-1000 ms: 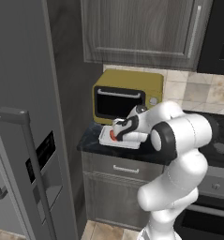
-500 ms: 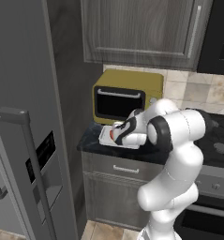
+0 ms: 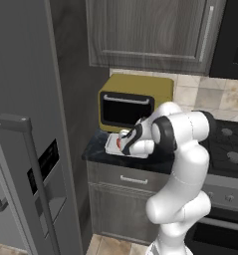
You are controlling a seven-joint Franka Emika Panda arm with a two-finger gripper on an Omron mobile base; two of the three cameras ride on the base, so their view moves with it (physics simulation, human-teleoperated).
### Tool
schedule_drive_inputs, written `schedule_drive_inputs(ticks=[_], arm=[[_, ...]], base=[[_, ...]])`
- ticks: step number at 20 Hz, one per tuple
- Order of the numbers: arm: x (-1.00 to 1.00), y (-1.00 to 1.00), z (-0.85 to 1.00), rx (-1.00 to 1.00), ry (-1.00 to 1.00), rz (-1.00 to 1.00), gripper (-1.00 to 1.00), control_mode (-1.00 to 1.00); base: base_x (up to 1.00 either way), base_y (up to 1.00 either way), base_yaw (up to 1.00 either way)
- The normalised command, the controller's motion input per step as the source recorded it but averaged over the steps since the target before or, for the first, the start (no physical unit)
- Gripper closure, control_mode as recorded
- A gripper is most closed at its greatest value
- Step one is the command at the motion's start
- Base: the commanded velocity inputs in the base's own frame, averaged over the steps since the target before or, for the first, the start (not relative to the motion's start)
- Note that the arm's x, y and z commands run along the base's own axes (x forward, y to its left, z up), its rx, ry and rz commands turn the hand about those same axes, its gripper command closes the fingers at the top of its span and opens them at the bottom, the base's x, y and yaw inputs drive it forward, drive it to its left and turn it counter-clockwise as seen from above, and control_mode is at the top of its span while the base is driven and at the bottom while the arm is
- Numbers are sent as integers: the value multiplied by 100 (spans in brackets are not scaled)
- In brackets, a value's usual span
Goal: Take the sweet potato and tomato out of the freezer and place them in the tupperware container on the counter. Then put the tupperware containing the vegetables back in the freezer.
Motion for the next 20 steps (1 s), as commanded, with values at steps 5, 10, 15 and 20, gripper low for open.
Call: schedule_drive_inputs(ticks=[5,10,15,20], arm=[[34,12,-8,0,1,-3,100,-100],[16,18,-4,0,0,-3,-100,-100],[-19,3,2,0,0,-1,-100,-100],[-38,0,39,0,-2,0,-100,-100]], base=[[0,0,0],[0,0,0],[0,0,0],[0,0,0]])
